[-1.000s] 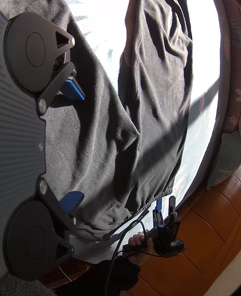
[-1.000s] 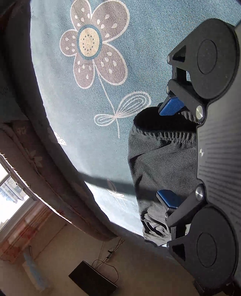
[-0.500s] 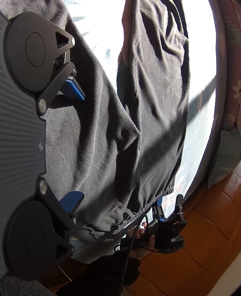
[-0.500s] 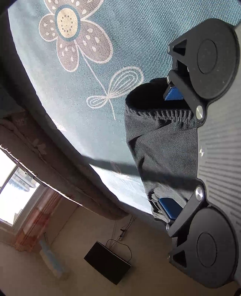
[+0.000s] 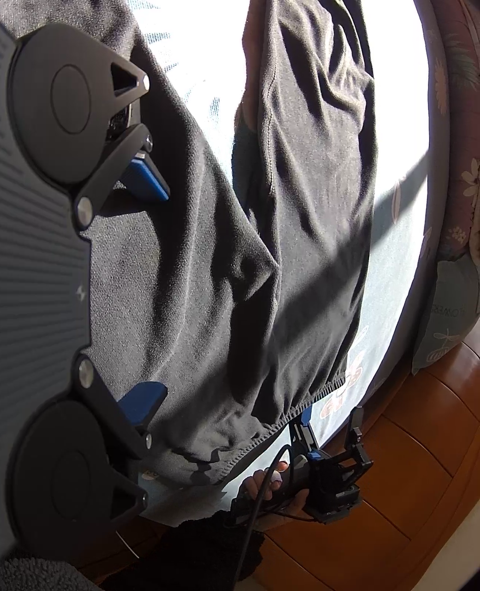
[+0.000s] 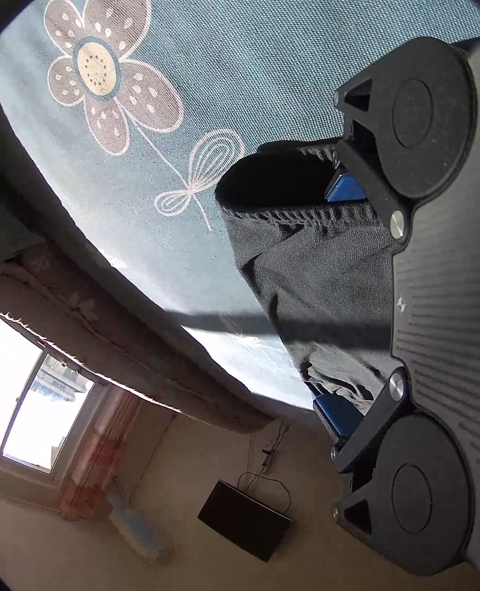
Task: Fold clothes
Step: 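Grasp the waistband edge with the right gripper and lift it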
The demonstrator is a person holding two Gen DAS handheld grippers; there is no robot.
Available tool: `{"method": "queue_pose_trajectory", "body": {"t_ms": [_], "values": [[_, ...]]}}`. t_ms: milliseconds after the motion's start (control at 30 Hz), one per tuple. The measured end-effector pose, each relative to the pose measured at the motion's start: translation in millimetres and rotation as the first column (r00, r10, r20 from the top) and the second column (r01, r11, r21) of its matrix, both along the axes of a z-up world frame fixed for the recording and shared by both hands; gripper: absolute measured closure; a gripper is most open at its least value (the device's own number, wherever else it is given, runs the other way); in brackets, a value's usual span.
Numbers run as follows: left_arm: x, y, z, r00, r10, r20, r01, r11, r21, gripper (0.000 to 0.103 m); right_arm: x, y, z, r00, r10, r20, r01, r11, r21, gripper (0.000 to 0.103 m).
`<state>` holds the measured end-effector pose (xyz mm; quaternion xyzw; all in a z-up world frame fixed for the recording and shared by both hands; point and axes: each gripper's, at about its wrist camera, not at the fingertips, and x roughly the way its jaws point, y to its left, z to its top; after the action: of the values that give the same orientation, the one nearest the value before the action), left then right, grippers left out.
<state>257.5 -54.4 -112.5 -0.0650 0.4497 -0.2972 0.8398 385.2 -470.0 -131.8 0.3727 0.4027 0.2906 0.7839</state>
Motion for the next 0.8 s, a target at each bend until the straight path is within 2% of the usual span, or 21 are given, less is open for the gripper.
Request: {"method": "queue_pose_trajectory", "body": {"t_ms": [167, 233, 267, 333, 367, 400, 433, 467, 533, 667, 800], "values": [[0.2, 0.0, 0.1, 1.000, 0.001, 0.004, -0.001, 1.000, -0.004, 0.001, -7.6, 1.3, -4.9, 1.000, 0.001, 0.011, -0.001, 1.000, -0.031, 0.001], [-0.3, 1.3, 0.2, 1.000, 0.005, 0.006, -0.005, 1.000, -0.013, 0.001, -4.1, 2.7, -4.4, 1.000, -0.007, 0.006, 0.008, 0.998, -0.057, 0.004], [-0.5, 1.9, 0.1, 1.000, 0.007, 0.006, -0.007, 1.000, -0.017, 0.001, -2.6, 2.9, -4.5, 1.000, -0.012, 0.004, 0.013, 0.998, -0.069, 0.010], [-0.4, 2.5, -0.1, 1.000, 0.010, 0.008, -0.010, 1.000, -0.023, 0.001, -1.2, -6.2, -10.2, 0.999, -0.049, -0.021, 0.048, 0.997, -0.068, 0.027], [-0.7, 2.6, -0.3, 1.000, 0.009, 0.011, -0.008, 1.000, -0.024, 0.001, -0.6, -12.9, -14.7, 0.996, -0.073, -0.041, 0.071, 0.996, -0.061, 0.047], [-1.2, 2.7, -0.5, 1.000, 0.006, 0.015, -0.006, 1.000, -0.024, 0.001, -0.4, -20.5, -21.2, 0.993, -0.098, -0.071, 0.095, 0.994, -0.053, 0.076], [-1.6, 2.5, -0.6, 1.000, 0.003, 0.019, -0.003, 1.000, -0.022, 0.001, -0.7, -26.7, -27.6, 0.988, -0.121, -0.099, 0.117, 0.992, -0.044, 0.096], [-2.0, 2.1, -0.5, 1.000, 0.000, 0.022, 0.000, 1.000, -0.019, 0.001, -2.2, -29.8, -31.9, 0.985, -0.135, -0.108, 0.132, 0.991, -0.027, 0.102], [-2.2, 1.7, -0.2, 1.000, -0.005, 0.027, 0.005, 1.000, -0.014, 0.001, -4.7, -33.9, -37.9, 0.980, -0.158, -0.121, 0.158, 0.987, -0.009, 0.102], [-0.8, 2.0, 0.8, 1.000, -0.004, 0.021, 0.005, 1.000, -0.013, 0.001, -3.2, -14.0, -10.8, 0.988, -0.151, -0.041, 0.140, 0.970, -0.199, 0.097], [-0.7, 3.0, 0.9, 1.000, -0.006, 0.021, 0.007, 1.000, -0.015, 0.001, 2.8, -8.3, 0.8, 0.990, -0.143, -0.006, 0.135, 0.945, -0.297, 0.097]]}}
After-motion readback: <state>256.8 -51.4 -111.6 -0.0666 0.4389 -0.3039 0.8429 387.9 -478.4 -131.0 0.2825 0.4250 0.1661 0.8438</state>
